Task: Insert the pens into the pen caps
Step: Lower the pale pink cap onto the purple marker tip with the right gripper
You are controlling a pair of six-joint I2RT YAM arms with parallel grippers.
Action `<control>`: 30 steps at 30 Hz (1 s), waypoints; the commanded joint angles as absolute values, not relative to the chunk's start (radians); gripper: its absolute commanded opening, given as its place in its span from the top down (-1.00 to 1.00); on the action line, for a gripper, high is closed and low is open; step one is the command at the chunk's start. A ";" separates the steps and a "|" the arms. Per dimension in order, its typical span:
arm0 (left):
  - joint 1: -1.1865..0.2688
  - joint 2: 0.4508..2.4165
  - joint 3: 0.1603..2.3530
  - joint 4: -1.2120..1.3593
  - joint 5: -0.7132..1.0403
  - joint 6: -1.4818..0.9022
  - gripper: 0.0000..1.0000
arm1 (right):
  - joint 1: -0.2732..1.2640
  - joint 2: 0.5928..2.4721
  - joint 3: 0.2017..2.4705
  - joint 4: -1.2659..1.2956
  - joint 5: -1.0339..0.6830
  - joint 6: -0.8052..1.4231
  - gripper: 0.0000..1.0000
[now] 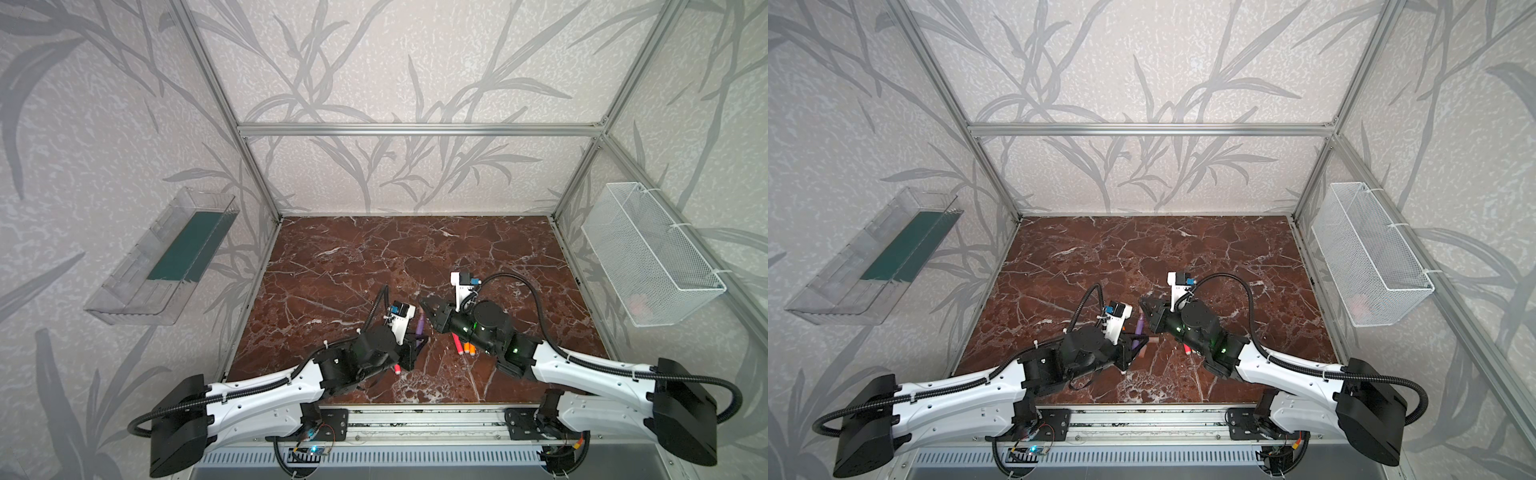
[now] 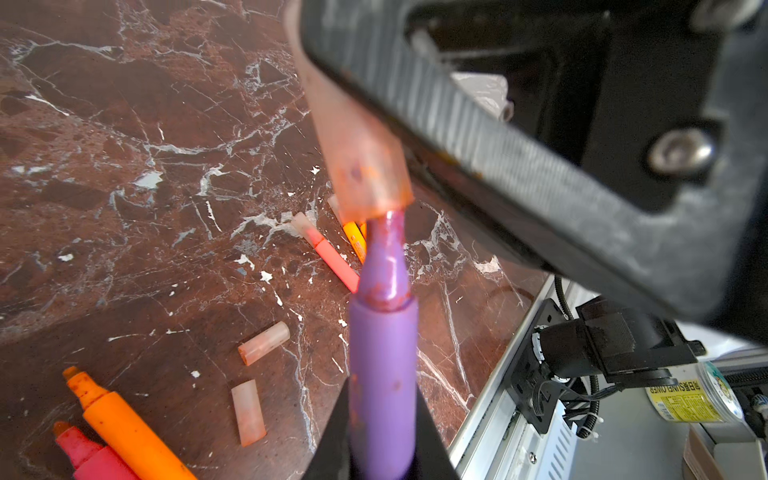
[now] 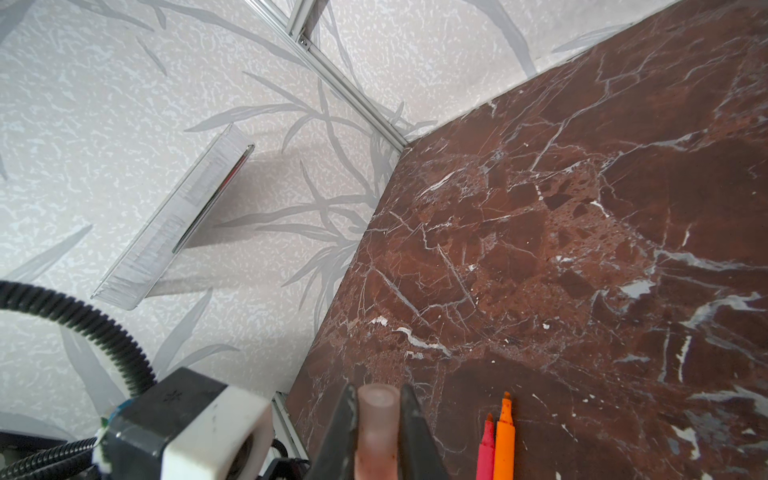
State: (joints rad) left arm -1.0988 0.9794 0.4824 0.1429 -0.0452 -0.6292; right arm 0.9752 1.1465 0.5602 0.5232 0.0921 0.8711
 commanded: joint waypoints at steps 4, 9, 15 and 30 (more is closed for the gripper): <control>-1.101 0.947 0.468 0.150 -0.086 -0.630 1.00 | 0.986 1.126 0.546 0.545 0.114 0.861 1.00; -1.099 0.933 0.465 0.162 -0.102 -0.641 1.00 | 1.005 1.143 0.539 0.571 0.098 0.864 1.00; -1.078 0.894 0.462 0.218 -0.022 -0.648 1.00 | 1.039 1.146 0.480 0.658 0.109 0.859 1.00; -1.031 0.834 0.438 0.308 0.054 -0.676 1.00 | 1.066 1.197 0.382 0.900 0.076 0.847 1.00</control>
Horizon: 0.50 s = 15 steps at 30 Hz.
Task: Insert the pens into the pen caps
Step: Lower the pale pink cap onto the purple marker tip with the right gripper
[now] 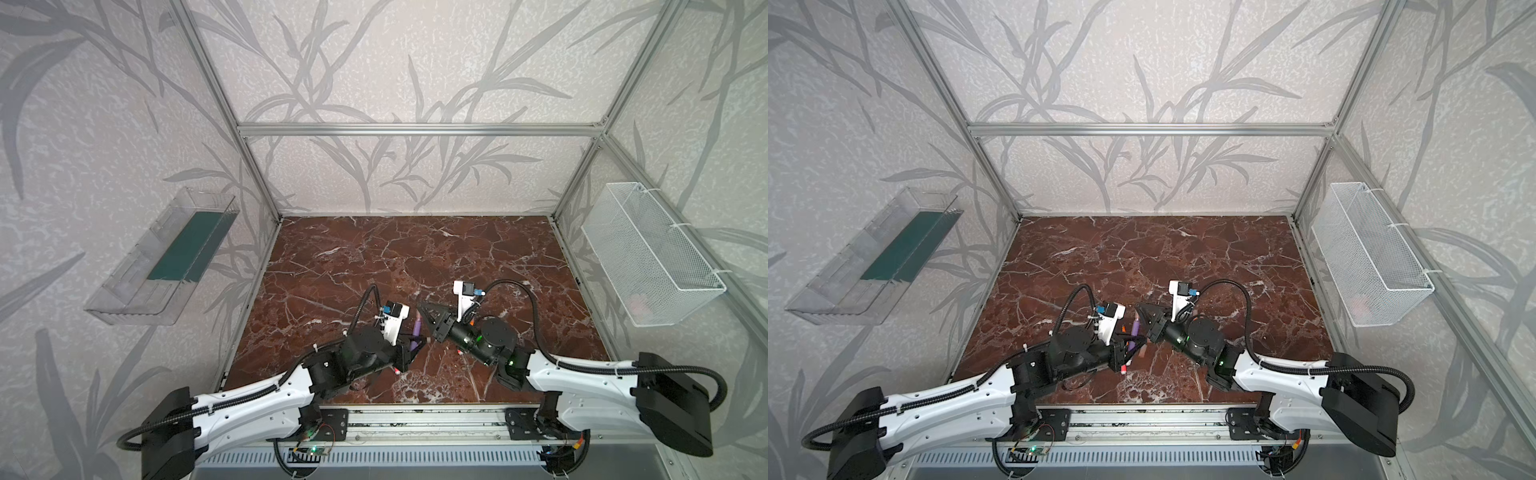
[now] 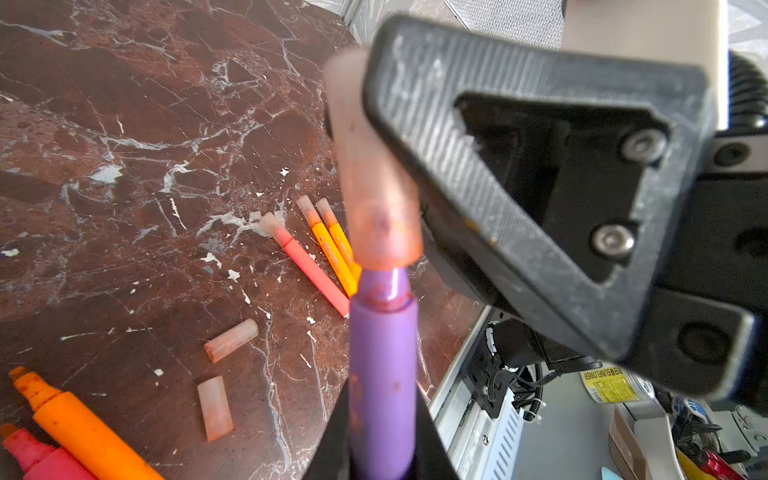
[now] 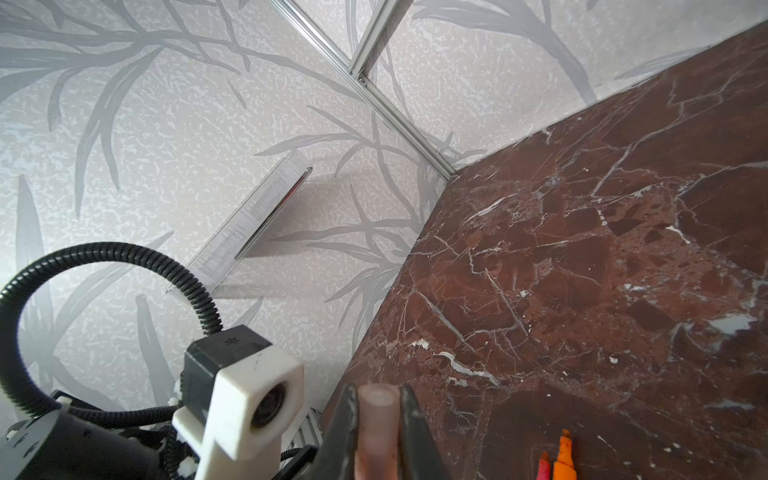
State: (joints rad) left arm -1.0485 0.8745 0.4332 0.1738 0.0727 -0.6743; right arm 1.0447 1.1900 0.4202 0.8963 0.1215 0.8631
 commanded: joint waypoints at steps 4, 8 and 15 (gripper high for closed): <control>-1.020 0.822 0.436 0.308 0.052 -0.679 1.00 | 1.076 1.190 0.368 0.913 0.077 0.861 0.97; -1.016 0.829 0.443 0.305 0.046 -0.673 1.00 | 1.116 1.209 0.382 0.911 0.069 0.882 0.94; -1.016 0.830 0.443 0.305 0.046 -0.666 1.00 | 1.131 1.198 0.407 0.822 0.113 0.879 0.67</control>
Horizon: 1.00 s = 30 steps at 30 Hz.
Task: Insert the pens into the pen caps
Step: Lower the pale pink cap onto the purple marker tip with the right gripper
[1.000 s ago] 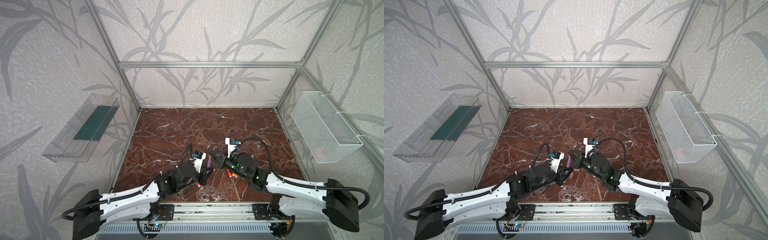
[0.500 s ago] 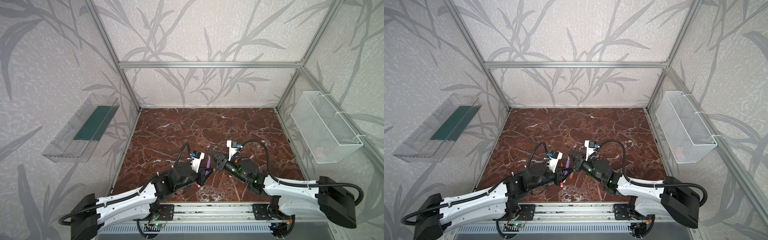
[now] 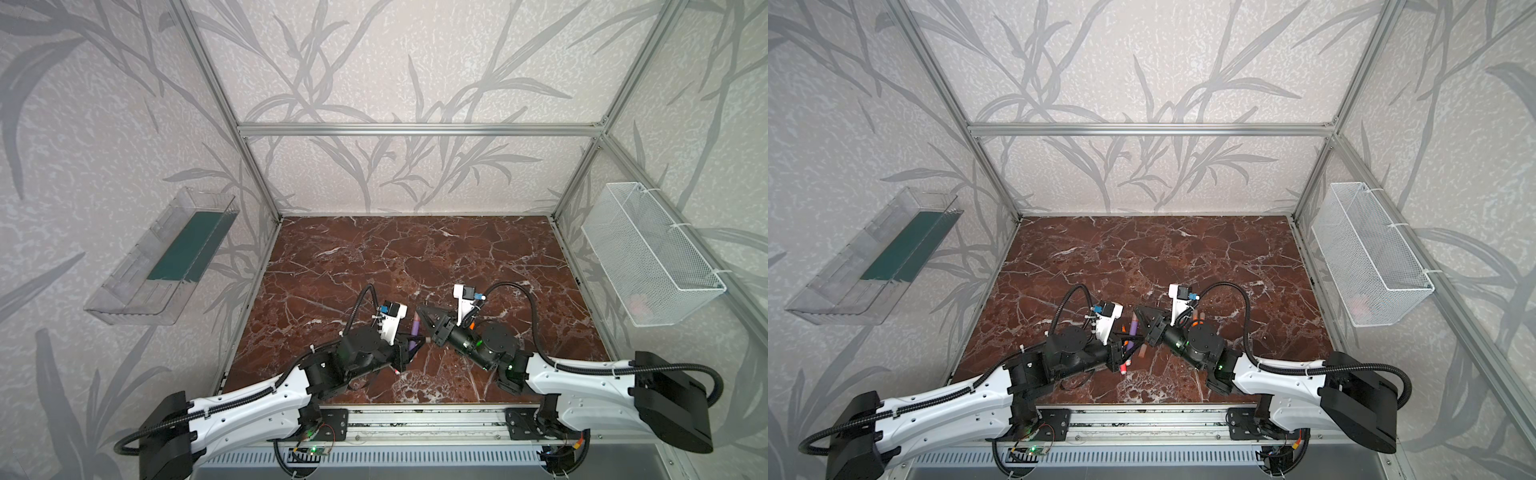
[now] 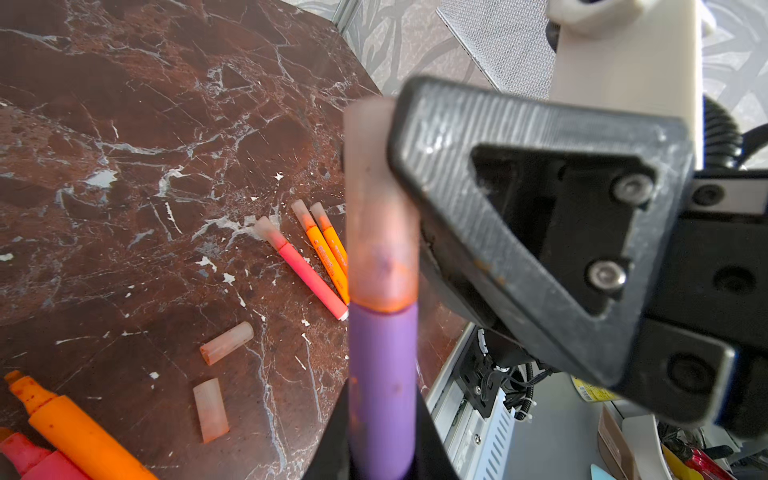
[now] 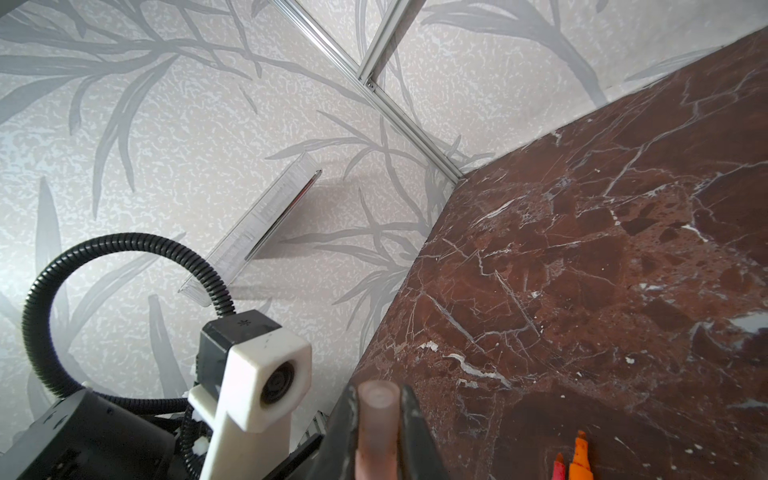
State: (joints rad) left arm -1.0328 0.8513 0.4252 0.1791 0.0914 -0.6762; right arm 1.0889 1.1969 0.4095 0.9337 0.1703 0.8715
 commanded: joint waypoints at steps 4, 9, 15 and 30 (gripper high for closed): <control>-1.016 0.819 0.442 0.288 0.038 -0.660 1.00 | 1.131 1.128 0.376 0.773 0.174 0.861 0.40; -1.016 0.818 0.438 0.286 0.035 -0.651 1.00 | 1.132 0.984 0.366 0.622 0.246 0.814 0.08; -1.018 0.845 0.446 0.279 0.048 -0.621 1.00 | 1.129 0.807 0.355 0.486 0.352 0.762 -0.19; -1.060 1.034 0.550 0.203 0.107 -0.466 1.00 | 1.074 0.949 0.572 0.320 0.320 0.725 -0.02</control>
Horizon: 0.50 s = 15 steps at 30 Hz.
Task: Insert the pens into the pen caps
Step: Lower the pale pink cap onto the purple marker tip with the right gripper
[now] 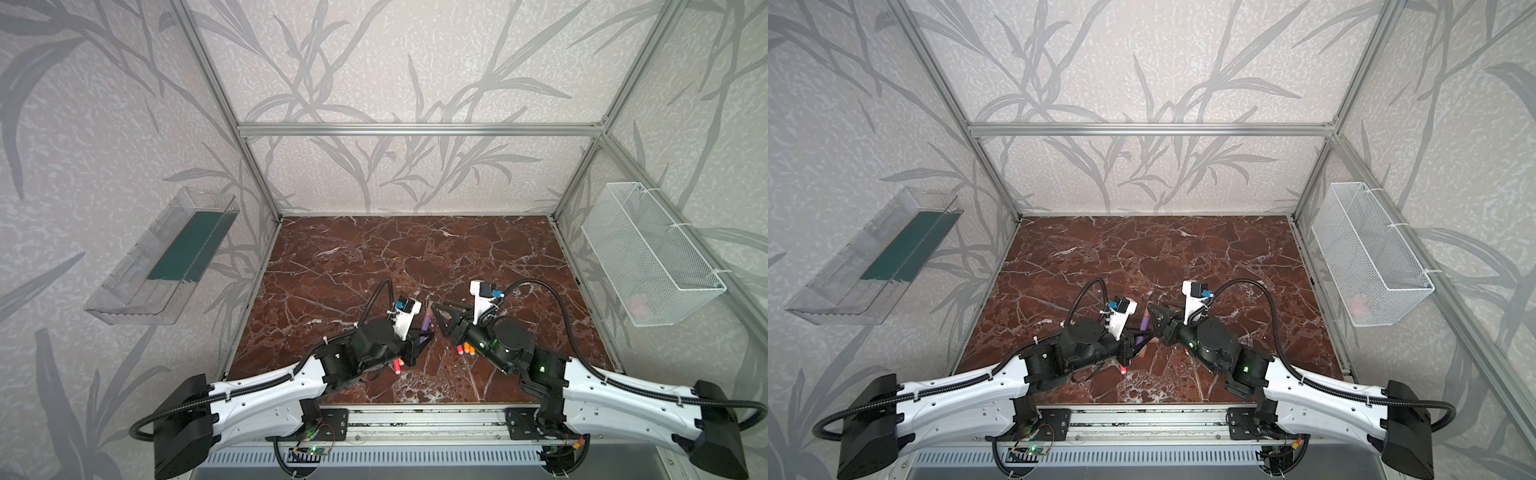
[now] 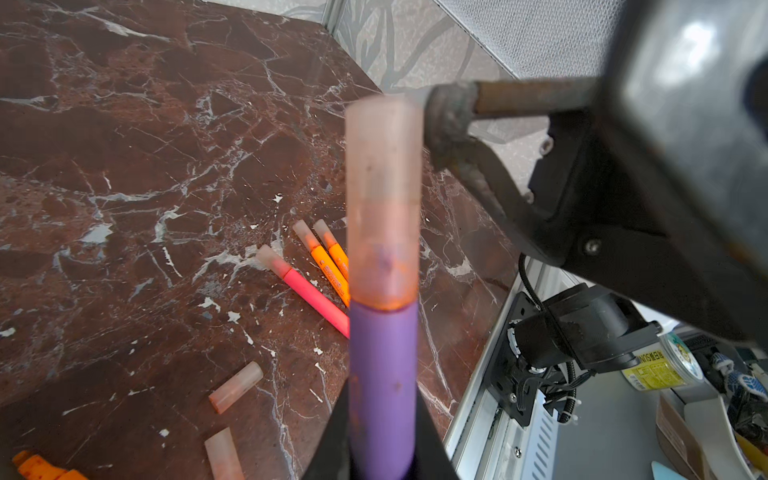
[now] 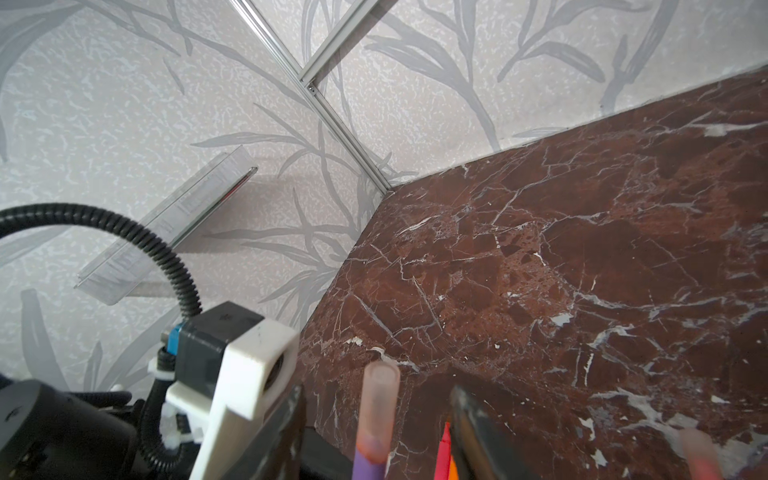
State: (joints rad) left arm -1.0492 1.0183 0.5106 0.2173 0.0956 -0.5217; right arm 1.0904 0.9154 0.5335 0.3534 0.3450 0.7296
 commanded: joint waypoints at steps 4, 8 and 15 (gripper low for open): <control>-1.070 1.061 0.560 0.195 0.091 -0.453 1.00 | 1.063 0.993 0.597 0.317 0.311 0.730 0.12; -1.075 1.068 0.560 0.196 0.086 -0.448 1.00 | 1.059 1.006 0.601 0.318 0.309 0.738 0.24; -1.076 1.070 0.570 0.189 0.083 -0.441 1.00 | 1.058 1.030 0.608 0.316 0.276 0.745 0.56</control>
State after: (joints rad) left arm -1.0725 1.0687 0.5331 0.1879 0.0948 -0.4686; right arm 1.0595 1.0187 0.5758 0.3149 0.3008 0.7414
